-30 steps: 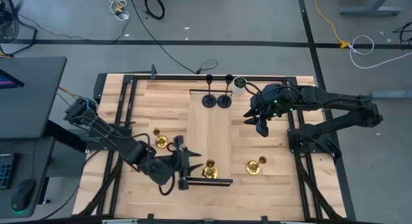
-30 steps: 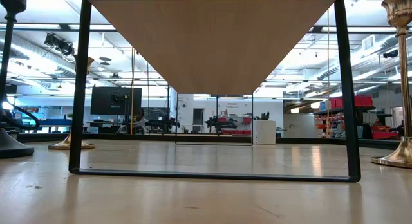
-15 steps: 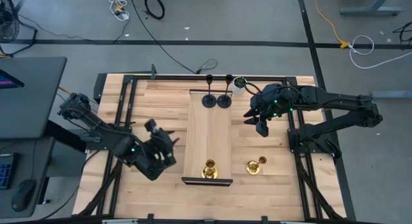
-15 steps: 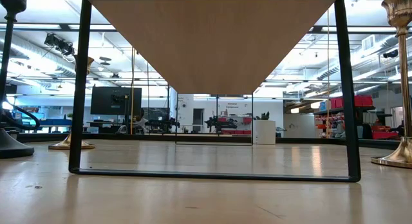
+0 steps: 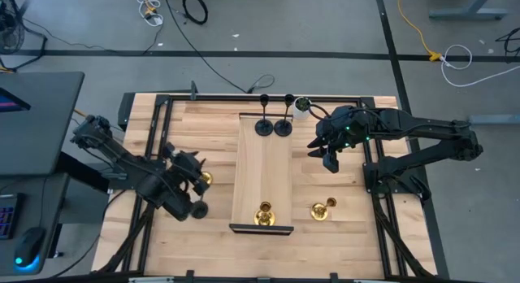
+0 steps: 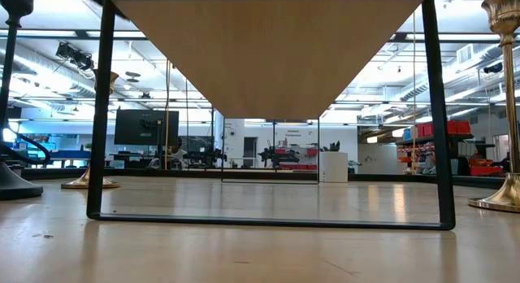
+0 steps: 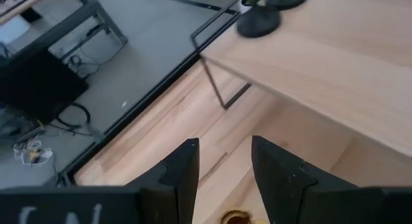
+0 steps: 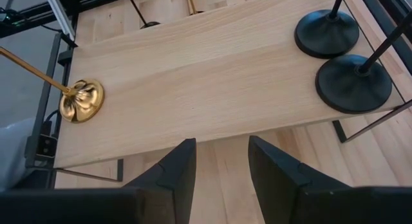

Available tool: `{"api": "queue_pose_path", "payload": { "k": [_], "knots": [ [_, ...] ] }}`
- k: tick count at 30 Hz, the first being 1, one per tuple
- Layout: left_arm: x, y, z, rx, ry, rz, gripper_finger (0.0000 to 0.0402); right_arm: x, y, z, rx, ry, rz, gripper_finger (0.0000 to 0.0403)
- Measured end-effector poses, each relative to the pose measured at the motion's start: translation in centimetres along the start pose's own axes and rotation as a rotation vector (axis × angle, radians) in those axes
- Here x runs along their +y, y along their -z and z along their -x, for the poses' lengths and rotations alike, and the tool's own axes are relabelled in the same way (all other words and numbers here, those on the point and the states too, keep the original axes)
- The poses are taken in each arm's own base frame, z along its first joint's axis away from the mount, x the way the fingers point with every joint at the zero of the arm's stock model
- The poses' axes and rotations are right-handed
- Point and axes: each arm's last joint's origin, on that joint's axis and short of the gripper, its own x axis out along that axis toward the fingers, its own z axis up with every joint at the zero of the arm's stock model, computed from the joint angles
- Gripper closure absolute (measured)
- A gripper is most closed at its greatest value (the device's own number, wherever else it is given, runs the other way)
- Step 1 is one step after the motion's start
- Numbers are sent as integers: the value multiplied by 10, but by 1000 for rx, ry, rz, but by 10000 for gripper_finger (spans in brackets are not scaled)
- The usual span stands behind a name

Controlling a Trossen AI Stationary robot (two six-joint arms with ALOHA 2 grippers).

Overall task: Pick & Place candle stick holders
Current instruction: Align the middle left golden candle holder with the golden candle holder on the shelf

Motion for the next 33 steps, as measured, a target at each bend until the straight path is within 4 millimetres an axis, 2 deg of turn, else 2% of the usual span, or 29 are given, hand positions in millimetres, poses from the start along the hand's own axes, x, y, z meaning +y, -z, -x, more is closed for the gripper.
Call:
{"api": "queue_pose_path", "payload": {
  "k": [7,11,22,33],
  "knots": [
    [32,33,-6,-50,30,134,257,0,0,0,0,0,0,261],
    [44,51,-11,-73,94,230,257,0,0,0,0,0,0,261],
    [50,95,-27,-143,175,152,258,0,0,0,0,0,-4,261],
    [50,110,-9,-287,318,91,264,0,-1,0,-13,-2,2,261]
  ]
}}
